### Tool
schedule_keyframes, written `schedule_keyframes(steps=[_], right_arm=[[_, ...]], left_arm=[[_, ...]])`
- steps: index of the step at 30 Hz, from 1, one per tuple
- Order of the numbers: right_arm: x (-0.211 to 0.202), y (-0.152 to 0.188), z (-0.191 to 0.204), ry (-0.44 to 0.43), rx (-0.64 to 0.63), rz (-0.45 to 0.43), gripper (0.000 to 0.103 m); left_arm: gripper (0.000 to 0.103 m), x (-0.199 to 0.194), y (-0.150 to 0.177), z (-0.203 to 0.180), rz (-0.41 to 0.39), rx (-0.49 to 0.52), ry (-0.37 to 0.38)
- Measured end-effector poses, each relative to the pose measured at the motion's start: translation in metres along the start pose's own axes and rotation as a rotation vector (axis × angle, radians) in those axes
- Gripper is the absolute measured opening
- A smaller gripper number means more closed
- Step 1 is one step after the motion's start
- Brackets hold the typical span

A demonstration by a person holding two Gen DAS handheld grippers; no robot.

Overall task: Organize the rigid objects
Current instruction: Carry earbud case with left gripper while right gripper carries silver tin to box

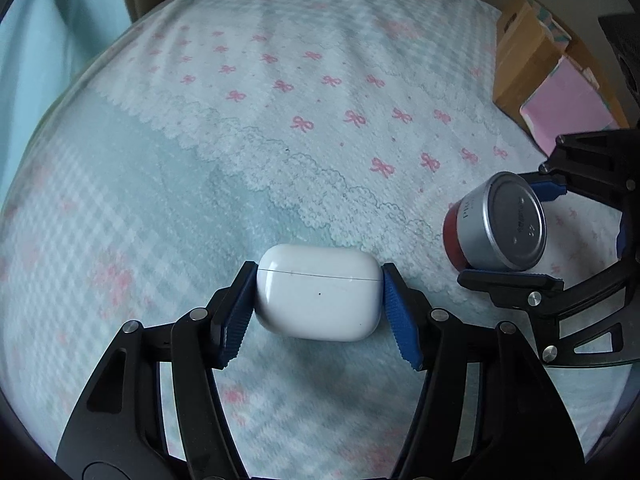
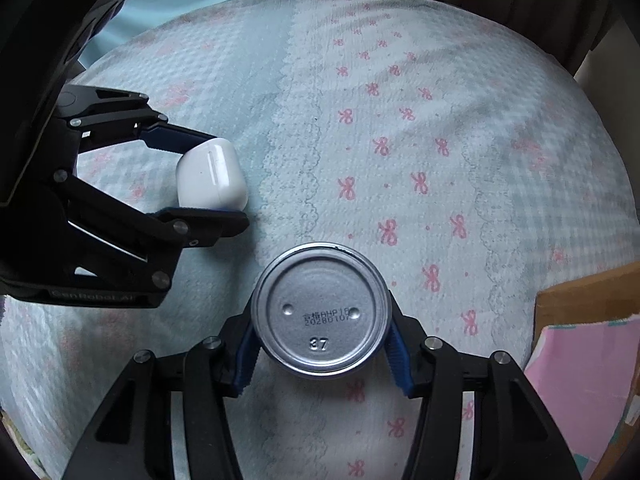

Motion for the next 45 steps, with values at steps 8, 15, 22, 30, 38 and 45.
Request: schedule_keyframes(steps=[8, 15, 22, 30, 38, 45], right_arm=[[-0.046, 0.001, -0.012, -0.003, 0.033, -0.036, 0.050], [-0.127, -0.004, -0.022, -0.004, 0.085, -0.108, 0.050], [-0.212, 0.009, -0.038, -0.012, 0.150, -0.117, 0.050], [-0.288, 0.044, -0.062, -0.015, 0.141, -0.106, 0.050], [-0.323, 0.075, -0.108, -0.051, 0.140, -0.129, 0.050], [-0.322, 0.092, -0.181, -0.103, 0.083, -0.145, 0.050]], left_arm=[[0.058, -0.055, 0.004, -0.005, -0.080, -0.131, 0.016], [0.058, -0.143, 0.006, -0.033, -0.180, -0.228, 0.005], [0.058, -0.219, 0.010, -0.079, -0.201, -0.292, -0.010], [0.058, -0.276, 0.012, -0.143, -0.251, -0.313, -0.041], [0.058, -0.288, 0.008, -0.204, -0.281, -0.391, -0.049], [0.058, -0.272, -0.035, -0.261, -0.316, -0.468, -0.089]])
Point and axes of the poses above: each gripper's, at about its wrist camera, not at the fingertips, and x roughly the way its jaws point, z to its left, y to its underside, the point moved 3 cm from there along x, roughly the way its jaws point, and after that the axes turned 10 degrees about y, right-handed, at the moved point
